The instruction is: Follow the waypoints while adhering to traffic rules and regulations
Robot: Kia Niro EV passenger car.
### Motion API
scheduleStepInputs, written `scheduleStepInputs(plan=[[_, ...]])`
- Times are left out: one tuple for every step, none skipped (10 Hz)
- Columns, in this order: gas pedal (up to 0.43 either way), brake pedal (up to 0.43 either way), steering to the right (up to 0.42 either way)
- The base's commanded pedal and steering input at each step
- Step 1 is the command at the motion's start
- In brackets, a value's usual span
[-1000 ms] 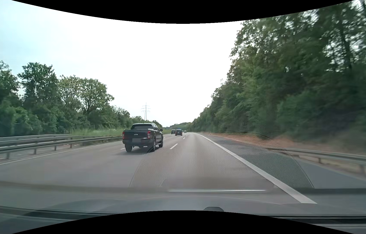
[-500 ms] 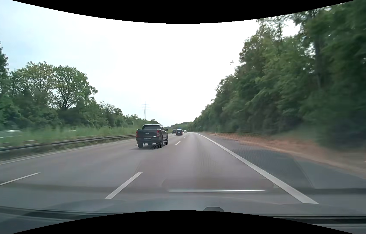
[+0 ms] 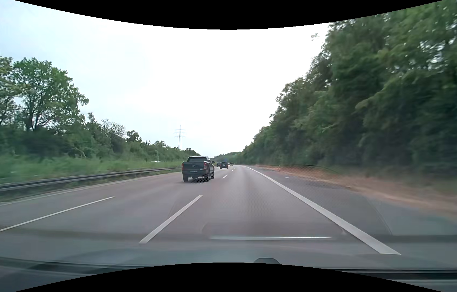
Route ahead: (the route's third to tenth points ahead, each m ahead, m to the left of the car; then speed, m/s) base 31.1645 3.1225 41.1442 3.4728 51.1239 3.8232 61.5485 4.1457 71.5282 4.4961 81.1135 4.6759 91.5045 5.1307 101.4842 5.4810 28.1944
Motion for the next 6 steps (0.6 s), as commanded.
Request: scheduleStepInputs(plan=[[0.209, 0.0, -0.008], [0.209, 0.0, -0.008], [0.209, 0.0, -0.008], [0.209, 0.0, -0.008], [0.209, 0.0, -0.008], [0.209, 0.0, -0.008]])
